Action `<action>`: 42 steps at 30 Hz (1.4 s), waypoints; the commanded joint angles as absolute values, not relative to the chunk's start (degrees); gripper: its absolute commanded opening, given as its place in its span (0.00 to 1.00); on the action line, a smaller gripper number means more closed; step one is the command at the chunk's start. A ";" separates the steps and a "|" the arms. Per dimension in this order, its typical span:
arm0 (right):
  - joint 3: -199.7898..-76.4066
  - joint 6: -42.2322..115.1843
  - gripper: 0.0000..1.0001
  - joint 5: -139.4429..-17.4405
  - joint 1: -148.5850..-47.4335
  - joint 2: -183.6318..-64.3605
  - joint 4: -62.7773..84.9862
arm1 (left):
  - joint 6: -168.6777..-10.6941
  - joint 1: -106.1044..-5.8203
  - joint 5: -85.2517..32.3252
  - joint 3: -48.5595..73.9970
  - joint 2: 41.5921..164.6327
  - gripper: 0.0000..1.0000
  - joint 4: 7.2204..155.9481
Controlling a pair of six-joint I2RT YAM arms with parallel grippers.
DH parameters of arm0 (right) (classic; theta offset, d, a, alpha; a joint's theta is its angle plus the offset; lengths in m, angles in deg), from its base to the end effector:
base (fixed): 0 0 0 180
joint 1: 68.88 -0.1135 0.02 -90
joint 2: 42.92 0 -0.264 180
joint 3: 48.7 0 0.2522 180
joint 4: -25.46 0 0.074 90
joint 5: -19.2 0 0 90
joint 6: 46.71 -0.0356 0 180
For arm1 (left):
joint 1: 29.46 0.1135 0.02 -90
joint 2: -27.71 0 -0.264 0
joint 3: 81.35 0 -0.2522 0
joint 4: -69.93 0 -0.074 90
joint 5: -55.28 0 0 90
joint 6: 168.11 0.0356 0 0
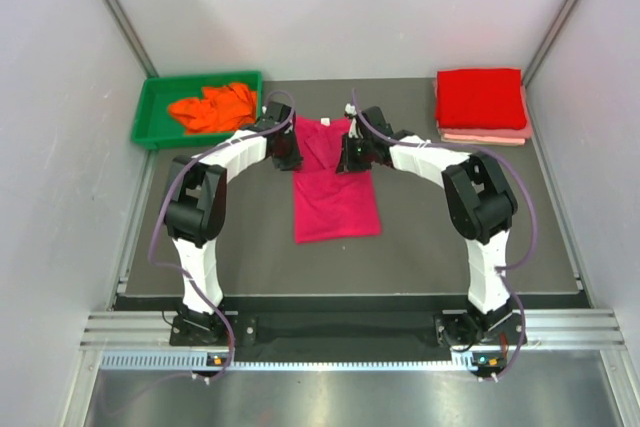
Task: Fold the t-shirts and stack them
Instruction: Fold the tshirt
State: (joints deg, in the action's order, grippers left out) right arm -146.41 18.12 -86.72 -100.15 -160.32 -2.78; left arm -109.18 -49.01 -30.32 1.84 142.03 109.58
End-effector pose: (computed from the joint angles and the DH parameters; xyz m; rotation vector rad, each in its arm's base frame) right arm 0.3808 0.2427 0.1826 -0.2688 2.5033 0.7669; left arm 0.4030 -0.1460 0.1862 -0.2338 2.6136 -0.4217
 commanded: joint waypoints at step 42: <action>-108.87 11.65 0.43 -80.21 -100.61 -129.66 -5.53 | -110.63 -48.89 -8.88 45.86 109.88 0.40 99.42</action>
State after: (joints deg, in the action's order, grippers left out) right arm -108.90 12.81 -79.36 -100.98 -131.16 -10.23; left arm -109.72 -48.99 -9.62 45.10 109.09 104.11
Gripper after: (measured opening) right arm 0.433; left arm 0.401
